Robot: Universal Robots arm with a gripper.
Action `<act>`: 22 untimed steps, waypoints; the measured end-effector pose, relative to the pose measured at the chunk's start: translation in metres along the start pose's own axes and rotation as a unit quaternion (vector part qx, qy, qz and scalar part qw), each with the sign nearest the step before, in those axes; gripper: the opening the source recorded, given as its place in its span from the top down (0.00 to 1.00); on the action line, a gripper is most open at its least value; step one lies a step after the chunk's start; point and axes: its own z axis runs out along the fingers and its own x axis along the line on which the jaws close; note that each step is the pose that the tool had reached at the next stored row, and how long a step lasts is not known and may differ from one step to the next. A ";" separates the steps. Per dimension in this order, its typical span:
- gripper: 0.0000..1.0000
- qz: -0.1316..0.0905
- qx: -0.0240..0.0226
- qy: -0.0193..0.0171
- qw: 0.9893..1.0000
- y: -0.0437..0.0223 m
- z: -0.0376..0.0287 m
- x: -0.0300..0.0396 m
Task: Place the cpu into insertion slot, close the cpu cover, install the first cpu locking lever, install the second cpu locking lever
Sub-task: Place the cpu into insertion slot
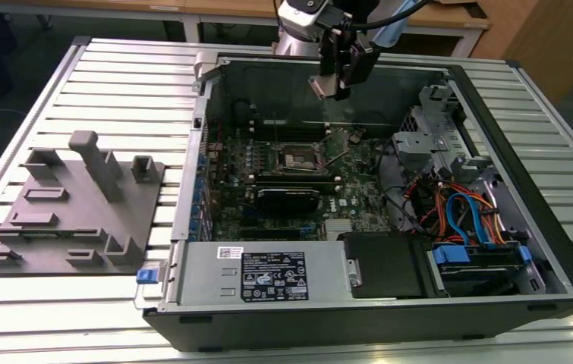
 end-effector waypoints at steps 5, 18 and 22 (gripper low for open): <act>0.46 0.003 0.000 0.000 1.000 0.0000 0.0001 0.0000; 0.46 0.019 0.000 -0.002 1.000 0.0000 0.0003 0.0000; 0.46 0.030 -0.001 -0.003 1.000 -0.0001 0.0005 0.0000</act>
